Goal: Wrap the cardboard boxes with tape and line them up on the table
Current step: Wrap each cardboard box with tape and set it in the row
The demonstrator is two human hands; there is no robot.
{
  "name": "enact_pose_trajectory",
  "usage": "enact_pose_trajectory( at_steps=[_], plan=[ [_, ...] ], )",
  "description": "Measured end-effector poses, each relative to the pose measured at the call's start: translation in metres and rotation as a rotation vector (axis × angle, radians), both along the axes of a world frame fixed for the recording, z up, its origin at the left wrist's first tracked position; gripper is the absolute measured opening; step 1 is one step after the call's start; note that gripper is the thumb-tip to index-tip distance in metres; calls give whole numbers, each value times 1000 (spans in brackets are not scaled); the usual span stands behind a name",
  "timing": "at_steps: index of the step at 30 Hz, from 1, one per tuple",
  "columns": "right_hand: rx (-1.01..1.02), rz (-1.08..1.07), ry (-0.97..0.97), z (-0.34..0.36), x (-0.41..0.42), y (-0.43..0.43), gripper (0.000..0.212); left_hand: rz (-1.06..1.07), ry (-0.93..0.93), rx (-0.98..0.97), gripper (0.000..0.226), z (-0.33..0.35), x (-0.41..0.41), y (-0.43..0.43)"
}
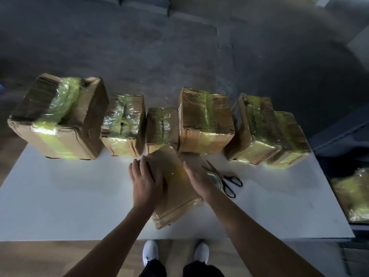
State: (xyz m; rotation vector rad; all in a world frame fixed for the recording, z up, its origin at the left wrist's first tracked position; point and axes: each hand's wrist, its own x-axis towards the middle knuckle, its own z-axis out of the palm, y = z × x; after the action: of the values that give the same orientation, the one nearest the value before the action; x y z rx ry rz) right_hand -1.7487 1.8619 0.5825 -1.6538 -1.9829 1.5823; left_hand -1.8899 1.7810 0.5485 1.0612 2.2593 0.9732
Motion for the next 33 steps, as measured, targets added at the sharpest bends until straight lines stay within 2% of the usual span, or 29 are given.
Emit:
enact_pose_trajectory(
  at_steps=[3, 8, 10, 12, 14, 16, 18, 21, 24, 25, 28, 30, 33],
  plan=[
    [175, 56, 6, 8, -5, -10, 51, 241, -303, 16, 49, 11, -10, -6],
    [547, 245, 47, 11, -13, -32, 24, 384, -408, -48, 30, 19, -43, -9],
    [646, 358, 77, 13, -19, -34, 36, 340, -507, -68, 25, 20, -48, -17],
    [739, 502, 53, 11, -23, -31, 43, 355, -683, -140, 37, 18, -49, -27],
    [788, 642, 24, 4, -23, -27, 42, 388, -758, -226, 45, 17, -49, -35],
    [766, 637, 68, 0, -22, -24, 34, 424, -723, -225, 48, 18, -47, -38],
    [766, 543, 132, -1, -25, -20, 24, 401, -632, -243, 51, 20, -41, -33],
    [779, 441, 126, 1, -41, -12, 19, 283, -310, -412, 61, 30, -34, -23],
    [750, 390, 38, 1, -60, -8, 19, 240, 48, -408, 66, 36, -36, -13],
    [749, 362, -3, 0, -65, -10, 18, 181, 69, -394, 61, 35, -38, -8],
    [790, 290, -136, -8, -76, -14, 18, 67, -70, -343, 45, 26, -39, 3],
    [804, 263, -195, -10, -76, -13, 23, 51, -72, -333, 49, 21, -41, 3],
    [789, 209, -288, -13, -65, -7, 42, 5, -39, -368, 57, 12, -46, 0]
  ],
)
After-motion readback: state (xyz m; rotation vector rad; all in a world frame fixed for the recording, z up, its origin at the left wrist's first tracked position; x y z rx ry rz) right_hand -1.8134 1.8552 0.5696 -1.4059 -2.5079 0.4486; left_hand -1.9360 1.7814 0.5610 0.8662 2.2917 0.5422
